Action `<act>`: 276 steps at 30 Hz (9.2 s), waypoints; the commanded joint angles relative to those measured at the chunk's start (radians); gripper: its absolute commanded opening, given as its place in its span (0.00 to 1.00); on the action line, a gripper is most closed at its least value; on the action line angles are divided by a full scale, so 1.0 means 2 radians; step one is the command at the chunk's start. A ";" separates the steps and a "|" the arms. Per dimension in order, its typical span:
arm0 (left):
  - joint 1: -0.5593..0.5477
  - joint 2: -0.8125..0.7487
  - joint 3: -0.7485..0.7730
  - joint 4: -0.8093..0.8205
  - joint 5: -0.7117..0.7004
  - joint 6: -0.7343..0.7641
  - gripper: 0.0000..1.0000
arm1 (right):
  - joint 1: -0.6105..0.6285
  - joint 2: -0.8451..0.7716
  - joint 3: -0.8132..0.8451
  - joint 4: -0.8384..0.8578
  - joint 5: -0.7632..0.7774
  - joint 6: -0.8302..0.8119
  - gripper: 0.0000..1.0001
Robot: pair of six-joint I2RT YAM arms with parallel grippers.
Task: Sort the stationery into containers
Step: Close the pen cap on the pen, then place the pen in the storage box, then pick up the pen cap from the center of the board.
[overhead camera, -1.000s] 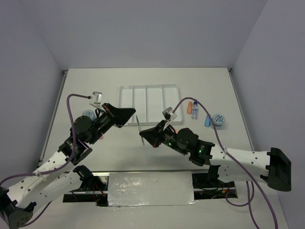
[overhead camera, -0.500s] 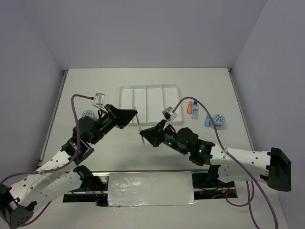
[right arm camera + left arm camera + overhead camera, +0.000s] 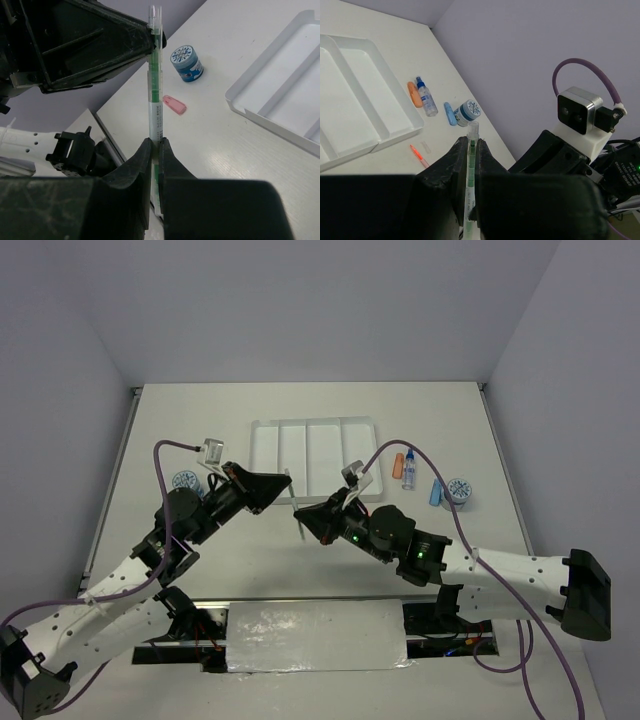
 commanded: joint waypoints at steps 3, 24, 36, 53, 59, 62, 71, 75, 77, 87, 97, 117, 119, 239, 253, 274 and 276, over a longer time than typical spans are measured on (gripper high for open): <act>-0.002 -0.007 -0.016 0.052 0.027 0.004 0.00 | 0.003 0.002 0.037 0.015 0.018 -0.013 0.00; -0.002 -0.007 0.004 0.021 0.070 0.041 0.52 | 0.001 -0.014 0.037 0.088 0.005 -0.126 0.00; -0.002 -0.014 0.008 0.025 0.076 0.048 0.18 | 0.001 -0.015 0.031 0.086 -0.007 -0.124 0.00; -0.002 -0.010 0.014 0.064 0.173 0.107 0.00 | -0.029 0.021 0.047 0.059 -0.146 -0.136 0.35; -0.002 -0.006 0.020 0.058 0.177 0.110 0.06 | -0.030 0.022 0.043 0.066 -0.154 -0.135 0.02; -0.002 -0.003 0.030 0.038 0.170 0.117 0.20 | -0.031 0.019 0.035 0.077 -0.147 -0.128 0.00; -0.002 0.016 0.097 -0.036 0.118 0.149 0.79 | -0.030 0.020 0.044 0.053 -0.108 -0.119 0.00; -0.002 0.022 0.133 -0.045 0.098 0.159 0.78 | -0.030 0.031 0.046 0.058 -0.122 -0.116 0.00; -0.002 0.033 0.157 -0.061 0.081 0.167 0.77 | -0.030 0.033 0.047 0.061 -0.126 -0.114 0.00; -0.002 0.050 0.166 -0.082 0.078 0.170 0.61 | -0.030 0.022 0.051 0.051 -0.117 -0.118 0.00; -0.002 0.054 0.152 -0.076 0.102 0.156 0.60 | -0.030 0.018 0.059 0.041 -0.101 -0.121 0.00; -0.002 0.048 0.110 -0.056 0.121 0.137 0.00 | -0.042 0.041 0.113 0.037 -0.100 -0.148 0.00; -0.002 0.046 0.100 -0.052 0.122 0.133 0.00 | -0.067 0.044 0.135 0.042 -0.118 -0.140 0.00; -0.043 0.032 0.182 -0.493 -0.245 0.097 0.99 | -0.345 0.167 0.113 -0.431 -0.031 -0.033 0.61; -0.043 0.037 0.172 -0.501 -0.242 0.098 0.99 | -0.364 0.274 0.116 -0.386 -0.061 -0.051 0.50; -0.043 0.056 0.176 -0.487 -0.211 0.105 0.99 | -0.371 0.297 0.113 -0.380 -0.090 -0.066 0.12; -0.043 0.059 0.172 -0.459 -0.190 0.106 0.99 | -0.370 0.282 0.109 -0.383 -0.088 -0.066 0.05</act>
